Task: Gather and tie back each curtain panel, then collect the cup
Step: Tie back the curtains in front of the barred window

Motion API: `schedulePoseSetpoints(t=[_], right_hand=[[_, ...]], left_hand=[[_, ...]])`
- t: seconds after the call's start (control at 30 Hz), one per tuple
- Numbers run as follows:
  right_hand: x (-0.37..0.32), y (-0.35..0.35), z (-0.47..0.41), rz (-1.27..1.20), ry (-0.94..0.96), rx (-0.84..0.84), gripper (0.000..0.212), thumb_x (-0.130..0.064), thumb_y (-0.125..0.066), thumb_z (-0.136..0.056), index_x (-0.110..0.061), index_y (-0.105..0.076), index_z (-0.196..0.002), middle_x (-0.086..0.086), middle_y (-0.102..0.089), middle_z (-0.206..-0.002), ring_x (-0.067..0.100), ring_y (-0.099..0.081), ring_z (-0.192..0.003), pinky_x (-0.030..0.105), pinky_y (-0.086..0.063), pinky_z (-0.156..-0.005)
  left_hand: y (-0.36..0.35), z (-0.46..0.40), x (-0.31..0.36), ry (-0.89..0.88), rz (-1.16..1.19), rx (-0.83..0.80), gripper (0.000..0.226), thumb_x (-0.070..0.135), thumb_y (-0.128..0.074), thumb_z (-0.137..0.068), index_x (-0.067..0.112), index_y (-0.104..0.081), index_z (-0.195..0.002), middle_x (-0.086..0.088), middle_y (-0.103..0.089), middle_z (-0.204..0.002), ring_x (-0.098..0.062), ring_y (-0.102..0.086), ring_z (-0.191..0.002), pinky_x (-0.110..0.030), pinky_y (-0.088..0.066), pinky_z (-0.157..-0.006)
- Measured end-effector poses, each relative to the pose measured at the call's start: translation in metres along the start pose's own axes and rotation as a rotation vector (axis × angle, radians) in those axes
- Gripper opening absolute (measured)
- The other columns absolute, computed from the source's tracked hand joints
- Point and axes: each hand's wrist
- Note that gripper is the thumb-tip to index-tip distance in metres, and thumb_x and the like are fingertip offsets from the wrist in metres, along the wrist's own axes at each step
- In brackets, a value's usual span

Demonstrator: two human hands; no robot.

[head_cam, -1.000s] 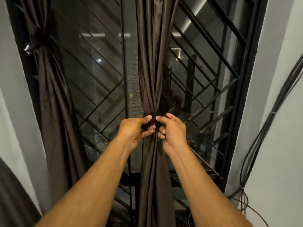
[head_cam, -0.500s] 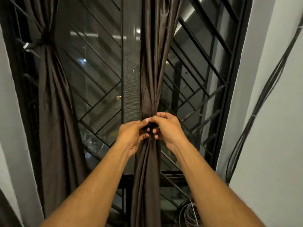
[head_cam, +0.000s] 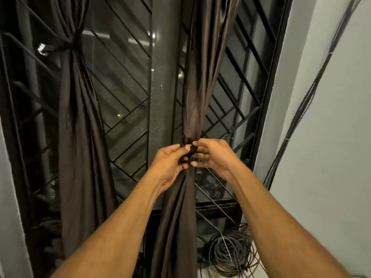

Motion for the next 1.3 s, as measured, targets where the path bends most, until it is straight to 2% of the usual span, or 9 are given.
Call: schedulePoseSetpoints(t=[0.1, 0.27, 0.43, 0.57, 0.7, 0.83, 1.03, 1.13, 1.3], right_hand=[[0.005, -0.001, 0.014, -0.024, 0.025, 0.031, 0.027, -0.018, -0.070, -0.096, 0.004, -0.070, -0.111, 0.021, -0.075, -0.107, 0.030, -0.073, -0.098, 0.049, -0.060, -0.089], [-0.009, -0.005, 0.030, 0.350, 0.120, 0.171, 0.044, -0.033, -0.083, -0.086, 0.007, -0.070, -0.096, 0.021, -0.077, -0.098, 0.026, -0.078, -0.089, 0.048, -0.065, -0.077], [-0.033, -0.009, 0.032, 0.736, 0.025, 0.106, 0.028, -0.021, -0.068, -0.099, 0.007, -0.072, -0.099, 0.022, -0.077, -0.092, 0.031, -0.076, -0.084, 0.042, -0.063, -0.077], [-0.032, -0.012, 0.028, 0.916, 0.132, 0.136, 0.025, -0.018, -0.062, -0.100, 0.005, -0.072, -0.095, 0.016, -0.078, -0.087, 0.032, -0.077, -0.085, 0.051, -0.063, -0.082], [-0.017, -0.002, 0.022, 0.693, 0.161, 0.147, 0.021, -0.017, -0.057, -0.103, -0.001, -0.066, -0.094, 0.019, -0.076, -0.086, 0.030, -0.074, -0.078, 0.050, -0.063, -0.074], [-0.009, 0.008, 0.016, 0.570, 0.181, 0.132, 0.024, -0.021, -0.054, -0.105, -0.004, -0.060, -0.089, 0.011, -0.073, -0.072, 0.034, -0.075, -0.079, 0.036, -0.058, -0.059], [-0.005, 0.026, 0.004, 0.334, 0.322, 0.276, 0.018, -0.012, -0.055, -0.101, -0.006, -0.058, -0.085, 0.002, -0.064, -0.057, 0.027, -0.076, -0.073, 0.040, -0.058, -0.060], [0.003, 0.031, -0.003, 0.192, 0.328, 0.320, 0.016, -0.010, -0.055, -0.101, -0.005, -0.060, -0.087, 0.011, -0.061, -0.063, 0.020, -0.077, -0.075, 0.042, -0.059, -0.065], [0.019, 0.041, -0.016, 0.151, 0.320, 0.253, 0.030, -0.024, -0.059, -0.104, 0.001, -0.066, -0.090, 0.008, -0.073, -0.070, 0.018, -0.075, -0.074, 0.029, -0.060, -0.059]], left_hand=[[0.004, 0.002, 0.001, 0.019, 0.058, -0.080, 0.016, 0.007, -0.059, -0.100, 0.005, -0.074, -0.103, -0.008, -0.073, -0.093, -0.007, -0.055, -0.067, -0.020, -0.042, -0.053], [0.003, 0.002, -0.001, 0.007, -0.035, -0.117, 0.019, 0.004, -0.053, -0.103, 0.005, -0.072, -0.101, -0.005, -0.066, -0.087, -0.008, -0.047, -0.068, -0.021, -0.034, -0.053], [0.007, 0.001, -0.005, -0.114, -0.280, 0.016, 0.018, 0.012, -0.061, -0.102, 0.016, -0.078, -0.096, -0.002, -0.065, -0.078, -0.019, -0.045, -0.069, -0.026, -0.036, -0.055], [0.011, -0.002, -0.004, -0.137, -0.377, 0.002, 0.015, 0.018, -0.064, -0.101, 0.022, -0.079, -0.099, 0.004, -0.061, -0.067, -0.019, -0.045, -0.063, -0.024, -0.038, -0.053], [0.021, -0.005, 0.001, -0.073, -0.340, -0.165, 0.020, 0.001, -0.063, -0.098, 0.013, -0.076, -0.107, -0.005, -0.070, -0.077, -0.011, -0.055, -0.063, -0.021, -0.043, -0.051], [0.023, -0.016, 0.006, -0.053, -0.316, -0.056, 0.014, -0.008, -0.066, -0.093, -0.011, -0.068, -0.106, -0.019, -0.075, -0.080, -0.012, -0.062, -0.055, -0.020, -0.046, -0.046], [0.024, -0.033, 0.009, 0.004, -0.276, 0.046, 0.009, -0.007, -0.064, -0.095, -0.007, -0.072, -0.094, -0.021, -0.075, -0.076, -0.018, -0.070, -0.057, -0.022, -0.057, -0.051], [0.016, -0.042, 0.003, 0.003, -0.247, 0.109, 0.007, -0.007, -0.063, -0.095, -0.005, -0.069, -0.093, -0.016, -0.074, -0.068, -0.019, -0.072, -0.054, -0.023, -0.059, -0.050], [0.006, -0.041, -0.009, -0.015, -0.255, 0.166, 0.007, -0.001, -0.063, -0.098, 0.002, -0.066, -0.093, -0.018, -0.075, -0.077, -0.028, -0.077, -0.070, -0.034, -0.064, -0.063]])
Point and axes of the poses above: each hand's wrist, its own z-axis away from the middle knuckle, its own y-axis out of the back of the hand, x = y × z
